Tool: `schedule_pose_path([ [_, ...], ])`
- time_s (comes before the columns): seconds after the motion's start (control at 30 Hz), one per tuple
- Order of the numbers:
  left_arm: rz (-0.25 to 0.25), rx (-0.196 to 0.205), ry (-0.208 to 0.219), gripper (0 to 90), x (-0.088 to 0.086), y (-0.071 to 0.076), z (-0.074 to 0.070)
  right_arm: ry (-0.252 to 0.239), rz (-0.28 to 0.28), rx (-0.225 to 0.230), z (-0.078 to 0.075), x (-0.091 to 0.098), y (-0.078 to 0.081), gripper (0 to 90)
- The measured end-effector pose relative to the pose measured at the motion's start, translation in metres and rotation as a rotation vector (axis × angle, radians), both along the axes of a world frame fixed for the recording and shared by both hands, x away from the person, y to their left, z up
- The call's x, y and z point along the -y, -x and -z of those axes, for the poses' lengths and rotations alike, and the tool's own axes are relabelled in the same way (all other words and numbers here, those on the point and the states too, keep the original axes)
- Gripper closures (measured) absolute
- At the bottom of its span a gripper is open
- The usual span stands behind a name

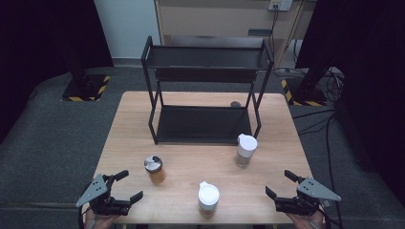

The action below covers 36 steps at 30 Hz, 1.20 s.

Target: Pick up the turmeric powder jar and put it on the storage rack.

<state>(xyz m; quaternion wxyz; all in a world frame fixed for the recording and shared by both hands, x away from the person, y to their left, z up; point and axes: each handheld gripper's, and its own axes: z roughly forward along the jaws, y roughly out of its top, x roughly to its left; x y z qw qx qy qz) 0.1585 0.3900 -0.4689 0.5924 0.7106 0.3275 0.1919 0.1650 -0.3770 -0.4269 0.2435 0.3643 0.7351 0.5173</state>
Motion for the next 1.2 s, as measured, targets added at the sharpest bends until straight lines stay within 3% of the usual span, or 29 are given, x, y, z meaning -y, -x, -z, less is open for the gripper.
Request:
schedule_pose_path([
  [0.3, 0.003, 0.001, 0.015, 2.0, 0.0009, -0.0014, 0.0016, -0.015, -0.007, -0.007, 0.0014, 0.0035, -0.0008, 7.3],
  [0.63, 0.019, 0.003, 0.003, 2.2, 0.0008, -0.0018, 0.0003, 0.001, 0.000, 0.001, -0.0010, 0.0012, 0.0026, 7.3],
  [0.87, 0.021, 0.011, 0.028, 3.0, -0.0032, -0.0014, 0.0022, -0.002, -0.009, -0.024, -0.0006, 0.0023, -0.0020, 7.4],
  [1.2, 0.036, 0.016, 0.033, 4.3, -0.0057, -0.0007, 0.0013, -0.004, -0.015, -0.022, -0.0012, 0.0028, -0.0014, 7.5],
])
